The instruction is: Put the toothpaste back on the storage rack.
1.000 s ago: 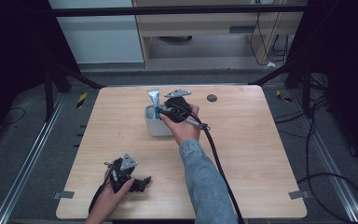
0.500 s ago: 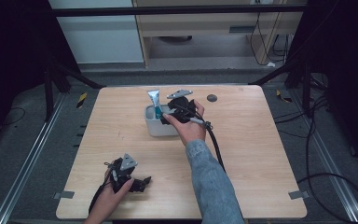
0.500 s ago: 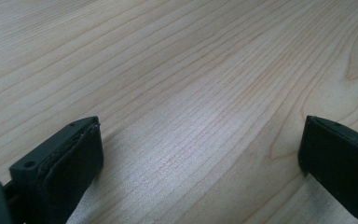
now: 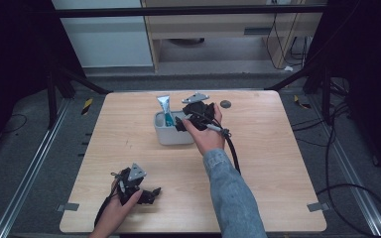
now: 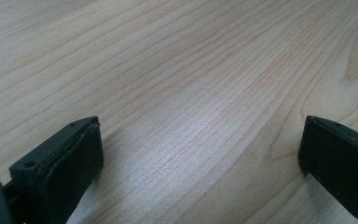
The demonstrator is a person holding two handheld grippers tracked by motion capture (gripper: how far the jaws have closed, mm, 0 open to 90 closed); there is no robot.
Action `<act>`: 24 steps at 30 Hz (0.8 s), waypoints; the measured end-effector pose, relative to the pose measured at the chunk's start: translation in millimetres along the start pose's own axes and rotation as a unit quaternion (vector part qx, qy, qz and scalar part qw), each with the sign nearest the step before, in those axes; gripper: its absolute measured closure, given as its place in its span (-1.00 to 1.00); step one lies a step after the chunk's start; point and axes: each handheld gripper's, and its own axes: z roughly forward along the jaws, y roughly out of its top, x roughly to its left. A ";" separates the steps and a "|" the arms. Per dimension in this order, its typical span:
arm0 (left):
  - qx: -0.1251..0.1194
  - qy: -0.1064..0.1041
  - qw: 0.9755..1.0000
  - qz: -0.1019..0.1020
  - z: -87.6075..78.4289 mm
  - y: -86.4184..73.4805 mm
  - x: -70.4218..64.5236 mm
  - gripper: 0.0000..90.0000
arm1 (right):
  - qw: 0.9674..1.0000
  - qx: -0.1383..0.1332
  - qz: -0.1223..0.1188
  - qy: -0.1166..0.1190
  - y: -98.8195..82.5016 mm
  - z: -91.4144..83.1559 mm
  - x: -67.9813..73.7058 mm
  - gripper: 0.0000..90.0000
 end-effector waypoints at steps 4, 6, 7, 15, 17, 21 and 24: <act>0.000 0.000 1.000 0.000 0.0 0.0 0.0 -1.00 | 1.000 0.002 -0.016 -0.006 -6.7 -9.9 -5.7 -0.74; 0.000 0.000 1.000 0.000 0.0 0.0 0.0 -1.00 | 1.000 0.008 -0.021 -0.006 -8.8 -12.8 -9.0 -0.72; 0.000 0.000 1.000 0.000 0.0 0.0 0.0 -1.00 | 1.000 0.008 -0.023 -0.008 -9.6 -14.1 -10.5 -0.71; 0.000 0.000 1.000 0.000 0.0 0.0 0.0 -1.00 | 1.000 -0.007 -0.020 -0.018 -22.3 -24.9 -26.9 -0.70; 0.000 0.000 1.000 0.000 0.0 0.0 0.0 -1.00 | 1.000 -0.004 -0.022 -0.020 -26.0 -26.7 -30.1 -0.70; 0.000 0.000 1.000 0.000 0.0 0.0 0.0 -1.00 | 1.000 -0.002 -0.018 -0.024 -33.3 -30.7 -36.0 -0.71; 0.000 0.000 1.000 0.000 0.0 0.0 0.0 -1.00 | 1.000 -0.001 -0.014 -0.026 -39.3 -33.2 -40.7 -0.72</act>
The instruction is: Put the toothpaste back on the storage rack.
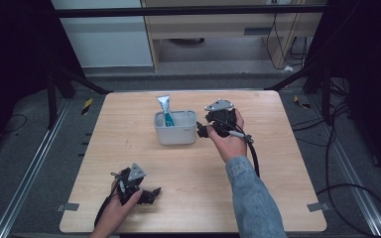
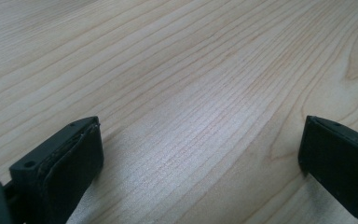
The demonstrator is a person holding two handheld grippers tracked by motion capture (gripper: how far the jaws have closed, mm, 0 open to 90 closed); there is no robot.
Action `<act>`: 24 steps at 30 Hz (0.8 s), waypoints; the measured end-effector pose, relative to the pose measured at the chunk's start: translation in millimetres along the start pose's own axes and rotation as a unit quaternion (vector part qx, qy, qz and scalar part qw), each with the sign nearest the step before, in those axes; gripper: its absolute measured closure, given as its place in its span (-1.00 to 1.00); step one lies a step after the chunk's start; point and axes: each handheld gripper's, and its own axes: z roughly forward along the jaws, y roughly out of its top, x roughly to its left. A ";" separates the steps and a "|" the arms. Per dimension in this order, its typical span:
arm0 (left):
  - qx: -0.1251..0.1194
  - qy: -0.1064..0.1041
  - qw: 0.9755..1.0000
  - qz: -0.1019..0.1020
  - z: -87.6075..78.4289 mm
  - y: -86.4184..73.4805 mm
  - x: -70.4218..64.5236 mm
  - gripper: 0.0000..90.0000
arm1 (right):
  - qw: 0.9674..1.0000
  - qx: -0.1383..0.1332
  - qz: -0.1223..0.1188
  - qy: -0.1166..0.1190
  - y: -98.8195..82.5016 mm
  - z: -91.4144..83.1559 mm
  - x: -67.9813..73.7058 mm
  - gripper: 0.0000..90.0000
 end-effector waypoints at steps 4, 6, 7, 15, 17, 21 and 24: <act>0.000 0.000 1.000 -0.001 0.0 -0.1 -0.1 -1.00 | 1.000 -0.001 0.009 0.000 -7.9 -2.2 -5.2 -0.72; 0.000 0.000 1.000 -0.001 0.0 0.0 -0.2 -1.00 | 1.000 0.004 0.014 0.000 -16.1 -4.5 -9.6 -0.73; 0.000 0.000 1.000 -0.001 0.0 0.0 -0.2 -1.00 | 1.000 0.004 0.015 -0.001 -18.2 -5.2 -10.9 -0.73; 0.001 0.000 1.000 0.000 -0.2 0.0 0.0 -1.00 | 0.999 0.013 0.041 -0.011 -43.4 -11.4 -27.7 -0.75; 0.001 0.000 1.000 0.001 -0.2 0.0 0.1 -1.00 | 0.999 0.011 0.052 -0.012 -51.1 -13.5 -32.0 -0.75; 0.001 0.000 1.000 0.000 -0.1 0.0 0.0 -1.00 | 0.998 0.017 0.060 -0.015 -63.7 -16.2 -36.3 -0.75; 0.001 0.000 1.000 0.000 -0.1 0.0 0.1 -1.00 | 0.997 0.017 0.070 -0.024 -74.4 -19.0 -41.2 -0.75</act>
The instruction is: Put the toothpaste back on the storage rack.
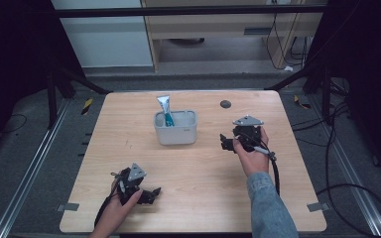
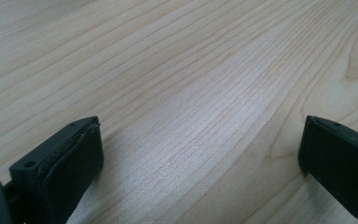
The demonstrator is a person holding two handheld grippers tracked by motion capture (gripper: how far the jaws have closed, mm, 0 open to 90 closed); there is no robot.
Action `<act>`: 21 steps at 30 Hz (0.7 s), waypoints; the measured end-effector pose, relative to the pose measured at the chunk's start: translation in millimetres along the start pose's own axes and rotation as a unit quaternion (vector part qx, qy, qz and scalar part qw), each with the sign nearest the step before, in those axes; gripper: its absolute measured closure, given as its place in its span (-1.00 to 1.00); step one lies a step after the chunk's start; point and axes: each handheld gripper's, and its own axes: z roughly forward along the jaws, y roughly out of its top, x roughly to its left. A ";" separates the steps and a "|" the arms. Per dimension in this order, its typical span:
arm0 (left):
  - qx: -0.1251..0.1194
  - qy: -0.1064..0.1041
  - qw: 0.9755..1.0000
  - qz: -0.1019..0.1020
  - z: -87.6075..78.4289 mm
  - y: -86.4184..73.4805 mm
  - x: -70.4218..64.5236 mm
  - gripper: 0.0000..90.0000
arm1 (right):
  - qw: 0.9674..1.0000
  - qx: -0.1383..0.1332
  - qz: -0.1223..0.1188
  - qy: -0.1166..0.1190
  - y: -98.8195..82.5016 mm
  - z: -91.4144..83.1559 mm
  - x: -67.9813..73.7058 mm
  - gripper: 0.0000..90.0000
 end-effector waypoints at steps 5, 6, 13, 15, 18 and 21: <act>0.000 0.000 1.000 0.000 0.0 0.0 0.0 -1.00 | 1.000 0.012 0.017 -0.005 -17.0 -0.4 -9.5 -0.75; 0.000 0.000 1.000 0.000 0.0 0.0 0.0 -1.00 | 1.000 0.012 0.019 -0.005 -19.4 -0.1 -11.1 -0.75; 0.000 0.000 1.000 0.000 0.0 0.0 0.0 -1.00 | 0.999 0.025 0.037 -0.013 -38.4 -0.9 -22.2 -0.75; 0.000 0.000 1.000 0.000 0.0 0.0 0.0 -1.00 | 0.999 0.026 0.041 -0.011 -42.4 -1.4 -22.9 -0.75; 0.000 0.000 1.000 0.000 0.0 0.0 0.0 -1.00 | 0.999 0.032 0.042 -0.009 -47.9 -0.5 -22.5 -0.75; 0.000 0.000 1.000 0.000 0.0 0.0 0.0 -1.00 | 0.998 0.036 0.046 -0.011 -55.9 0.8 -24.0 -0.75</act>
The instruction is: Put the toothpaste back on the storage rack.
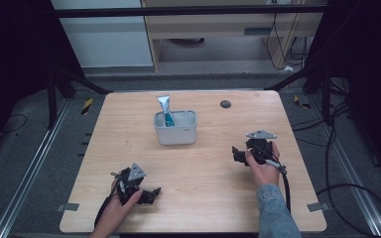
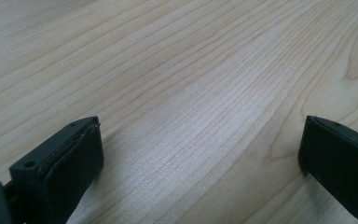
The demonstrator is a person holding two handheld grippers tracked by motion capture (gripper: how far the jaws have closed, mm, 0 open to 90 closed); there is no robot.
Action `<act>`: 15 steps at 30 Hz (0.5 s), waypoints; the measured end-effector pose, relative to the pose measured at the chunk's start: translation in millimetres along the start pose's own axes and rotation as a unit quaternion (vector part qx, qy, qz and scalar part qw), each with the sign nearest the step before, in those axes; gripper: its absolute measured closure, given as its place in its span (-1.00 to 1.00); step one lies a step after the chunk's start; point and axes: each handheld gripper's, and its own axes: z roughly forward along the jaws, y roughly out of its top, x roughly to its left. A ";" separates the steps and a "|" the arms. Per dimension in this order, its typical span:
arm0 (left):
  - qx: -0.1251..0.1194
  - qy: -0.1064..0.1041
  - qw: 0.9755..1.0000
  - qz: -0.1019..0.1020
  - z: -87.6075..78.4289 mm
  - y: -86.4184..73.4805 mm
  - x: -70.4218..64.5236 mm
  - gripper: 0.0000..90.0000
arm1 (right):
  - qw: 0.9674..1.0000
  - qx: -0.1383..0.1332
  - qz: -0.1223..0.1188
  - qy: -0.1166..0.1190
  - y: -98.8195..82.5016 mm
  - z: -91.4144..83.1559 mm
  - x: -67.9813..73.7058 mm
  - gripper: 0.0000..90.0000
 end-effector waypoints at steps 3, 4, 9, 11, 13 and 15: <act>0.000 0.000 1.000 0.000 0.0 0.0 0.0 -1.00 | 1.000 0.009 0.006 -0.006 -8.5 2.7 -4.1 -0.76; 0.000 0.000 1.000 0.000 0.0 0.0 0.0 -1.00 | 1.000 0.011 0.010 -0.008 -11.7 3.4 -6.0 -0.76; 0.000 0.000 1.000 0.000 0.0 0.0 0.0 -1.00 | 0.999 0.021 0.024 -0.017 -23.0 5.8 -14.3 -0.76; 0.000 0.000 1.000 0.000 0.0 0.0 0.0 -1.00 | 0.999 0.022 0.040 -0.021 -28.8 6.2 -20.0 -0.76; 0.000 0.000 1.000 0.000 0.0 0.0 0.0 -1.00 | 0.998 0.026 0.048 -0.022 -30.8 6.6 -22.3 -0.76; 0.000 0.000 1.000 0.000 0.0 0.0 0.0 -1.00 | 0.998 0.028 0.052 -0.024 -31.9 7.4 -24.9 -0.76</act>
